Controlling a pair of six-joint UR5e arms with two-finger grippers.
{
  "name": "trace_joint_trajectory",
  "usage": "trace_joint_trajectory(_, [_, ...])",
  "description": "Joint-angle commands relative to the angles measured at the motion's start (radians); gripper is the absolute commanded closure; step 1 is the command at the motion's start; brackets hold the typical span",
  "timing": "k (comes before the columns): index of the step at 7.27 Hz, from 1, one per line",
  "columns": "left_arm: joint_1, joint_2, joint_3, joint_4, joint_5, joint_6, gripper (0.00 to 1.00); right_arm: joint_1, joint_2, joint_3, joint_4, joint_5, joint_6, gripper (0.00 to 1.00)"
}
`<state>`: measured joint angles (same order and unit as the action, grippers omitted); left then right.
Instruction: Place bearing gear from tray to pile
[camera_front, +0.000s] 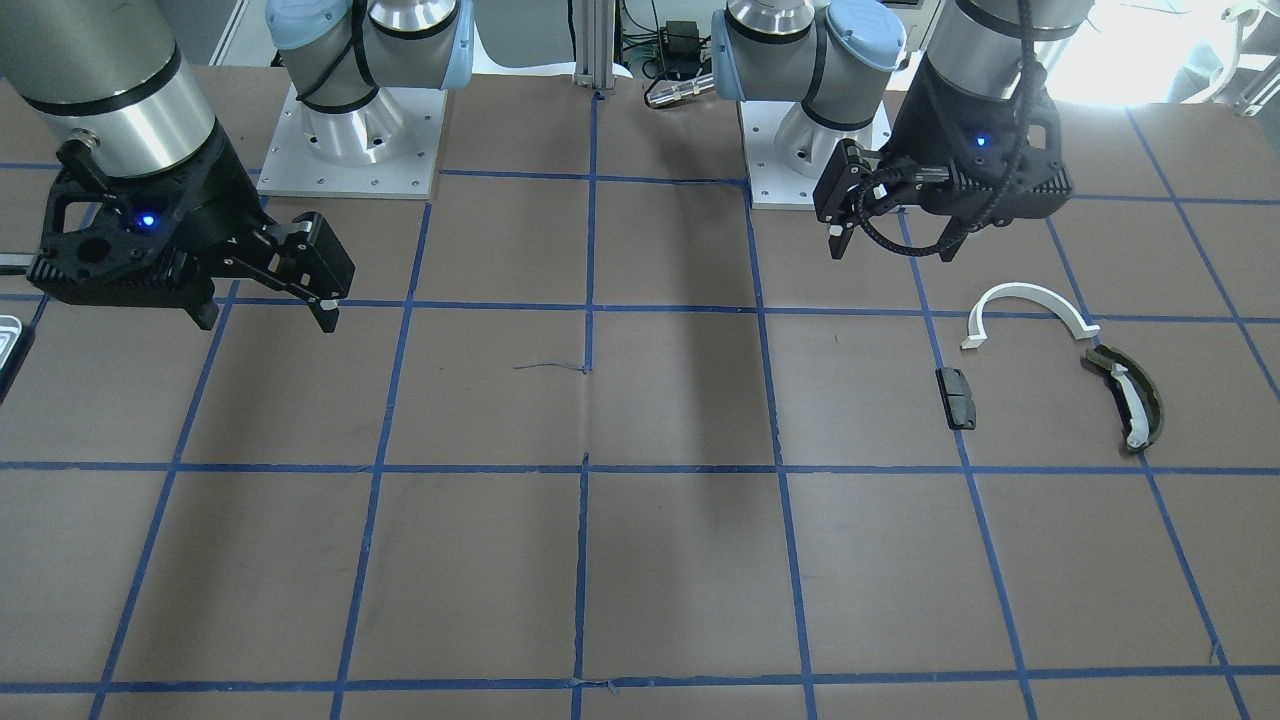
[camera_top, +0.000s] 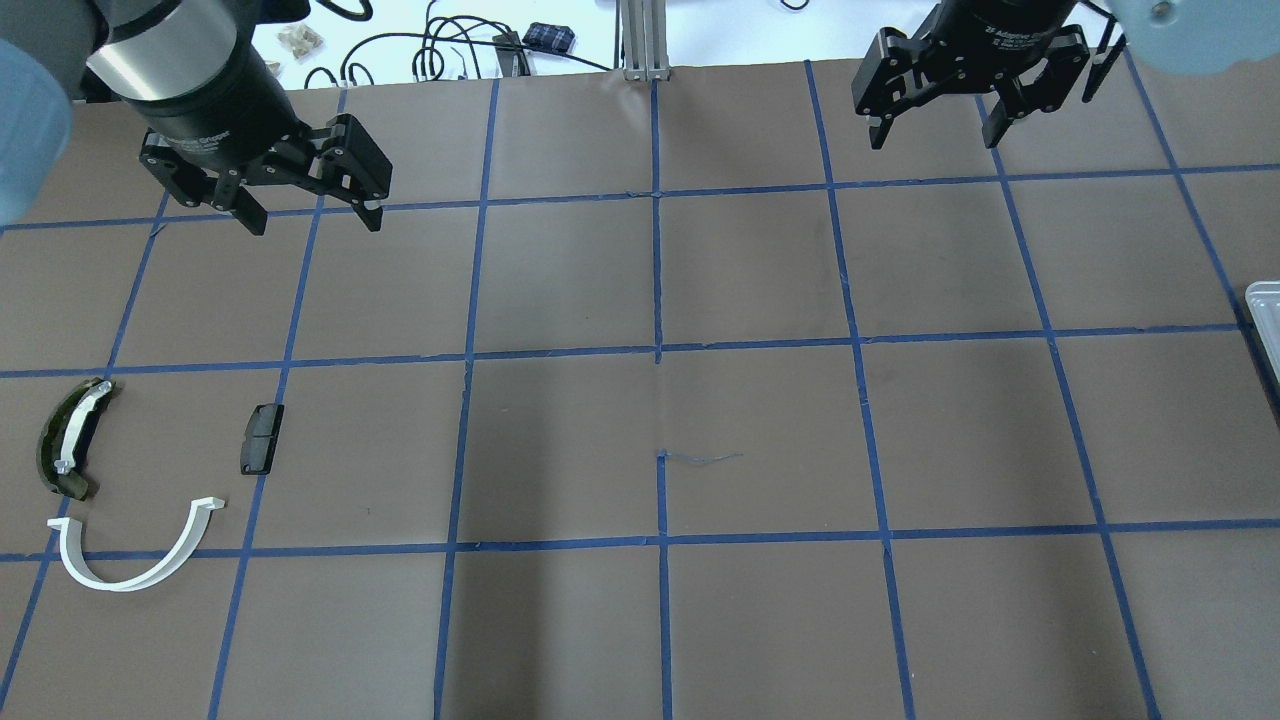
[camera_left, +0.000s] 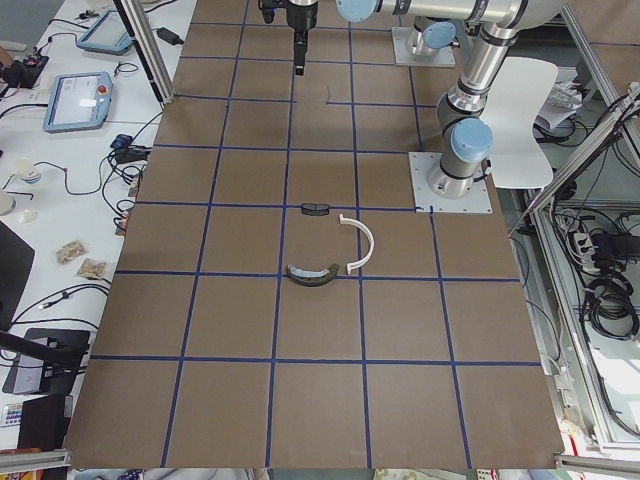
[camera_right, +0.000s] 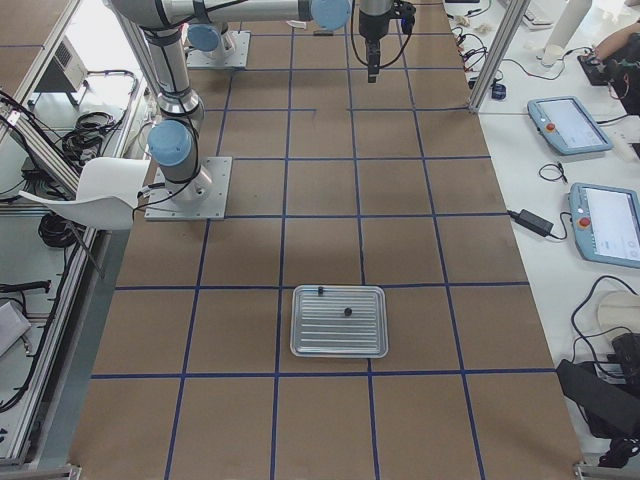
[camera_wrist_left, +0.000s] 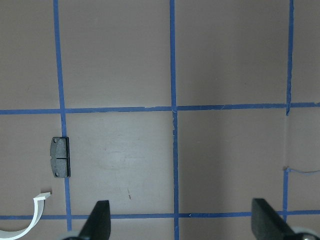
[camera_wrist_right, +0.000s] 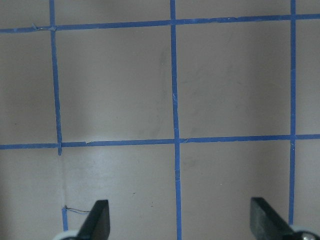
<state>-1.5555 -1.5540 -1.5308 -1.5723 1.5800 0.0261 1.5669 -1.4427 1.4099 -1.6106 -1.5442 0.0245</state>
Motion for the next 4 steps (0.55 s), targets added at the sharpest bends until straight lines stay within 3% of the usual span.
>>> trace_joint_trajectory(1, [0.0, 0.0, 0.0, 0.0, 0.0, 0.0, 0.0, 0.001, -0.007, 0.004, 0.001, -0.002, 0.002, 0.0])
trace_joint_trajectory(3, [0.0, 0.0, -0.002, 0.0, 0.0, 0.0, 0.0, -0.005, -0.019, -0.003, 0.047, -0.007, -0.001, 0.0])
trace_joint_trajectory(4, [0.0, 0.002, 0.0, 0.0, 0.0, 0.0, 0.0, -0.025, -0.018, 0.001, 0.058, -0.093, -0.002, 0.0])
